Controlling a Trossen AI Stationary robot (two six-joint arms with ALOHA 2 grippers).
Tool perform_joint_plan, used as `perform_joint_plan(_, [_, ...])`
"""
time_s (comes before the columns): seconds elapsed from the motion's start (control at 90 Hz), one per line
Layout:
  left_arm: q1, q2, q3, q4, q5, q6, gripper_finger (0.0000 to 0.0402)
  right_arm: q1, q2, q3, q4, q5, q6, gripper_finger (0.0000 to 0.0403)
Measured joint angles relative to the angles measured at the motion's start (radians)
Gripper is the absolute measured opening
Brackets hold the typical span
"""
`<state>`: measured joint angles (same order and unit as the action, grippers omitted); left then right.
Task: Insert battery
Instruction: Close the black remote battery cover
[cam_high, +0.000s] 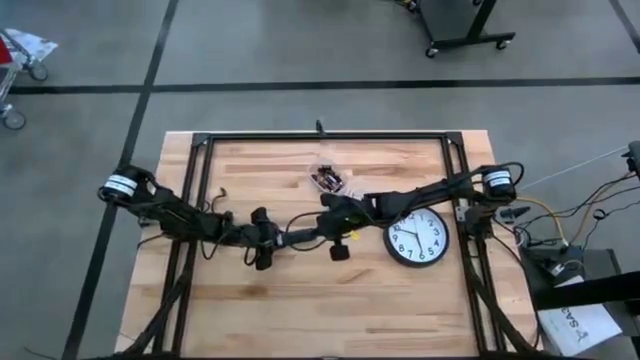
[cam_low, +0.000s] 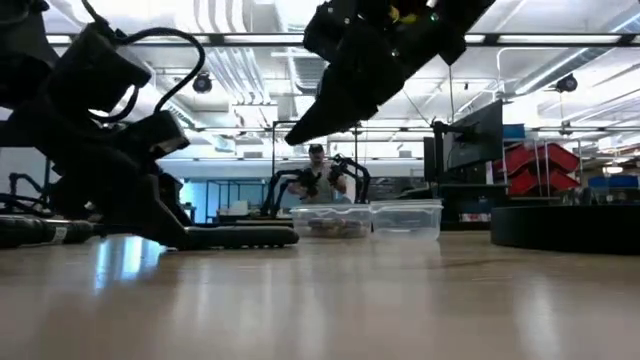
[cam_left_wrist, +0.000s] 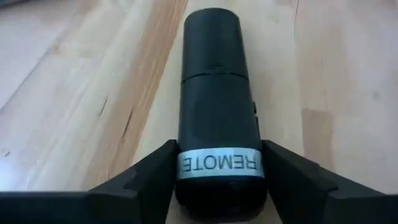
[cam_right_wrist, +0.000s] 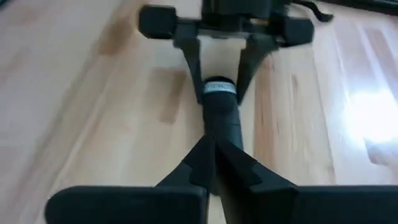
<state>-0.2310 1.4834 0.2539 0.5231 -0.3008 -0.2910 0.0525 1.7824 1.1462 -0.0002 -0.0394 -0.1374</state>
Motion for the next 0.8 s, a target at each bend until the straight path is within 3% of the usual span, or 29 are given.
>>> perform_joint_plan(0.2, [0.000,0.005,0.000,0.003,-0.009,0.000,0.0234,0.015,0.000,-0.001,0.026,0.017,0.041,0.0058])
perform_joint_plan(0.478, [-0.002,0.006,0.000,0.006,-0.012,0.043,0.0189,0.039,-0.003,-0.005,0.028,0.020,0.069,0.0131])
perform_joint_plan(0.8, [-0.002,0.033,0.001,0.012,-0.024,0.039,0.0172,0.046,-0.004,-0.006,0.033,0.043,0.084,0.0164])
